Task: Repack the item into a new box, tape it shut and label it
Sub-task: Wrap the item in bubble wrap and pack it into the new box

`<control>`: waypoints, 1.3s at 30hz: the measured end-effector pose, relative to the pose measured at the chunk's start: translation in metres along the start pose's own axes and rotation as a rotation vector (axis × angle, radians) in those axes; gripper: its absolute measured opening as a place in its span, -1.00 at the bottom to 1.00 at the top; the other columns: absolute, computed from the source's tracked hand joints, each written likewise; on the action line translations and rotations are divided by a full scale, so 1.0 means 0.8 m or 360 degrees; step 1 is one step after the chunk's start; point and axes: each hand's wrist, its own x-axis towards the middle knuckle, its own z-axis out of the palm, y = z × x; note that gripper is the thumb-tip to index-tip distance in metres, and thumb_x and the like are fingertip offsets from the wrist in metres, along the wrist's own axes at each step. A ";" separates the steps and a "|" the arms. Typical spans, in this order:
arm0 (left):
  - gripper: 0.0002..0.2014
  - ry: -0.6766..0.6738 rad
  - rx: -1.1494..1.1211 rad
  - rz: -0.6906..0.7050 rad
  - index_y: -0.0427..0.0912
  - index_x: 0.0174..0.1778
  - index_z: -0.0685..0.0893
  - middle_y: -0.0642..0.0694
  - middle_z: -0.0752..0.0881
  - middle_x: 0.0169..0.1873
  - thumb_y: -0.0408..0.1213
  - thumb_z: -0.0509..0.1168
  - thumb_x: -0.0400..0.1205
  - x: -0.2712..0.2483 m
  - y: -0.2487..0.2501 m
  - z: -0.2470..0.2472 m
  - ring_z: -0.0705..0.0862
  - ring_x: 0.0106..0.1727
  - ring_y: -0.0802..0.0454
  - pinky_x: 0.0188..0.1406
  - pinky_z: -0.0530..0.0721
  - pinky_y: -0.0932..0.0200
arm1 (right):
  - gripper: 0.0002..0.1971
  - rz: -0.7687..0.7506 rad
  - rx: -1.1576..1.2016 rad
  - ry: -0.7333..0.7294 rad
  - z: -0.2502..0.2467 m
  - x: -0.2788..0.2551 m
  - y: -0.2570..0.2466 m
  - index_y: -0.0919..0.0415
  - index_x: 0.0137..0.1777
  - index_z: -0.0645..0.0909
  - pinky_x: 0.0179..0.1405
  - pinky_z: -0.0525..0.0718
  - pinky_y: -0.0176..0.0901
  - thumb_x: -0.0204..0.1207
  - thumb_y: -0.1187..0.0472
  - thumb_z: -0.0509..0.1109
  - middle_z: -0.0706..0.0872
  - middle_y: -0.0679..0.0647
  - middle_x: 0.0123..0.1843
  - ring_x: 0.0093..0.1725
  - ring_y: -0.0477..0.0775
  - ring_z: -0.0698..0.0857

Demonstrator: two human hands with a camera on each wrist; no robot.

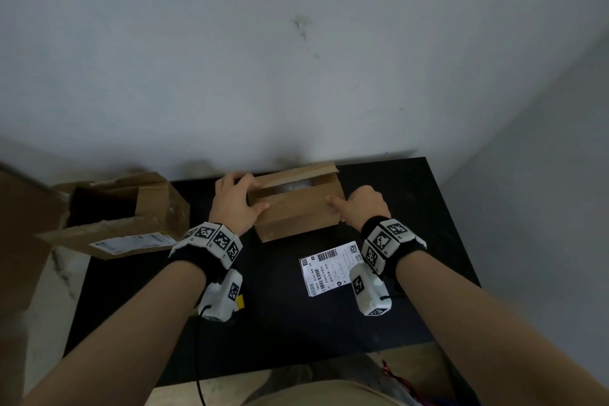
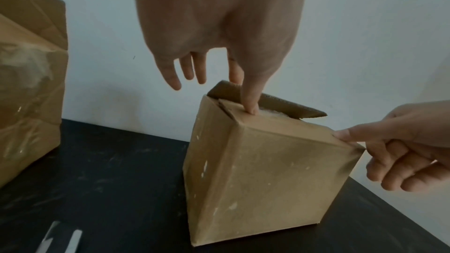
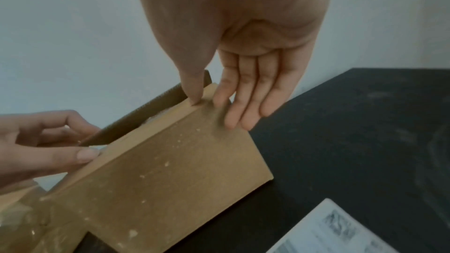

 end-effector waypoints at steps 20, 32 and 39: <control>-0.70 -0.0113 -0.0067 -0.0178 0.00 0.16 0.60 -0.13 0.34 0.22 -0.02 0.37 0.55 -0.041 0.006 0.014 0.44 0.23 -0.08 0.14 0.51 0.10 | -0.30 -0.0609 0.0544 -0.0516 0.060 -0.044 -0.018 0.08 0.64 0.06 0.52 0.38 0.11 0.59 0.18 0.33 0.22 0.16 0.63 0.57 0.13 0.32; -0.67 -0.0131 -0.0107 -0.0149 0.10 0.31 0.54 0.00 0.31 0.06 -0.07 0.30 0.61 -0.074 0.017 0.034 0.45 0.07 0.06 0.13 0.50 0.17 | -0.36 -0.0810 0.0406 -0.0596 0.047 -0.032 -0.019 0.03 0.64 0.11 0.48 0.29 -0.13 0.61 0.23 0.29 -0.01 0.02 0.69 0.59 0.11 0.26; -0.67 -0.0062 -0.0149 -0.0177 0.04 0.35 0.54 -0.02 0.33 0.07 -0.16 0.25 0.65 -0.065 0.030 0.040 0.44 0.00 0.11 0.03 0.43 0.25 | -0.41 -0.0834 0.0249 -0.0479 0.039 -0.020 -0.029 0.05 0.60 0.22 0.53 0.36 0.03 0.60 0.27 0.30 0.07 0.04 0.68 0.55 0.13 0.33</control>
